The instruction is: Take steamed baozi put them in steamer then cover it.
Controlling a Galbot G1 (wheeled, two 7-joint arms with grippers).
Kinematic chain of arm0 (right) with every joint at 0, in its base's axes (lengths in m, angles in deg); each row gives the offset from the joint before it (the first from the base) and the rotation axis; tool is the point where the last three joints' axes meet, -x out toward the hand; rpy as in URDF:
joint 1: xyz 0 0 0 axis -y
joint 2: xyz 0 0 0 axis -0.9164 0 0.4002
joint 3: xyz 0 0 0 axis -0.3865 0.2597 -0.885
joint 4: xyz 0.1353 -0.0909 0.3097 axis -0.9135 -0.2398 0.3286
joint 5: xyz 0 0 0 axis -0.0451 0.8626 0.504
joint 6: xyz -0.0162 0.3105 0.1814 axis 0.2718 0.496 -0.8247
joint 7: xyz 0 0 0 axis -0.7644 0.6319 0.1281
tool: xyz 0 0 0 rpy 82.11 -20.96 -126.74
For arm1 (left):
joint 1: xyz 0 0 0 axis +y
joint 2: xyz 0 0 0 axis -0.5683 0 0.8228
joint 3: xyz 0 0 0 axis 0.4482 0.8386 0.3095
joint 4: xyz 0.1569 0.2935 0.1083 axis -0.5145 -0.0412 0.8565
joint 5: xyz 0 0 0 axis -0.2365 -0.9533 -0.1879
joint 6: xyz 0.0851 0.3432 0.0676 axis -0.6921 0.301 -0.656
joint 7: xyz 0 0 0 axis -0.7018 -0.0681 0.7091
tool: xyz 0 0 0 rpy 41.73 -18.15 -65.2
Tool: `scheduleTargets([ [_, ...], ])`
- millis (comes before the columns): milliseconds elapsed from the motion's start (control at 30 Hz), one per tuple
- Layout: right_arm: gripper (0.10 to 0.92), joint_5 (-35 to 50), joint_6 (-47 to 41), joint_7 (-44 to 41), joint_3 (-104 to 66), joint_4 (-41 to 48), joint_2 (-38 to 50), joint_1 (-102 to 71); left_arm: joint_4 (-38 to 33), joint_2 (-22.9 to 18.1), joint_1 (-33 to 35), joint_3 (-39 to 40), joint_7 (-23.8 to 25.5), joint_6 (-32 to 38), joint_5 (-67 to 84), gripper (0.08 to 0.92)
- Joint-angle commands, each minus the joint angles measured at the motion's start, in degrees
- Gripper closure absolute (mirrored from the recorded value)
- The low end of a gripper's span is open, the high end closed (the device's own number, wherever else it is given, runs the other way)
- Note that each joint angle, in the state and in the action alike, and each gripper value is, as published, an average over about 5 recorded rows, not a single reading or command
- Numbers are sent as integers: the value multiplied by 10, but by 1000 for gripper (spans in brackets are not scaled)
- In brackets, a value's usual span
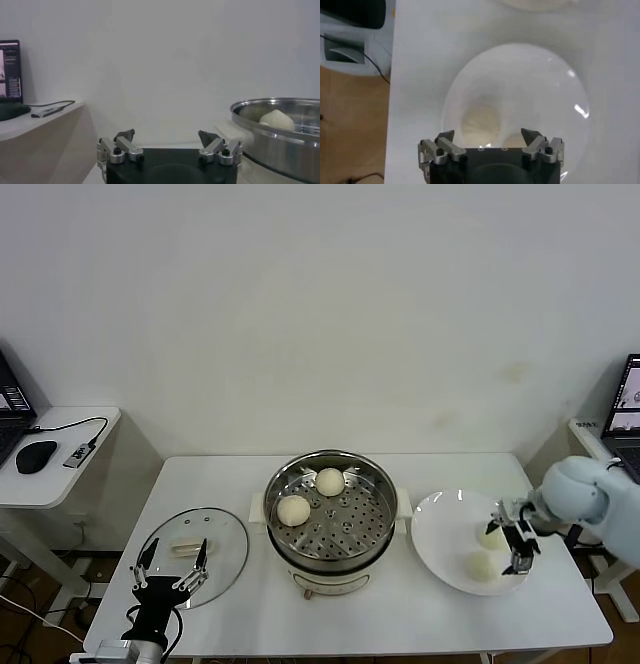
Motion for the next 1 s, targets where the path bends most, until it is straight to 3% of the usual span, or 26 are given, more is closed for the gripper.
scheduleTargets([
  [33, 203, -41, 15, 23, -70, 43, -27, -99, 0, 0, 2, -1, 1, 2, -1, 177],
  [500, 217, -56, 17, 35, -77, 64, -52, -110, 2, -2, 4, -3, 3, 7, -3, 177],
  [1000, 462, -31, 6, 24, -67, 59, -50, -83, -1, -2, 3, -2, 3, 7, -5, 177],
])
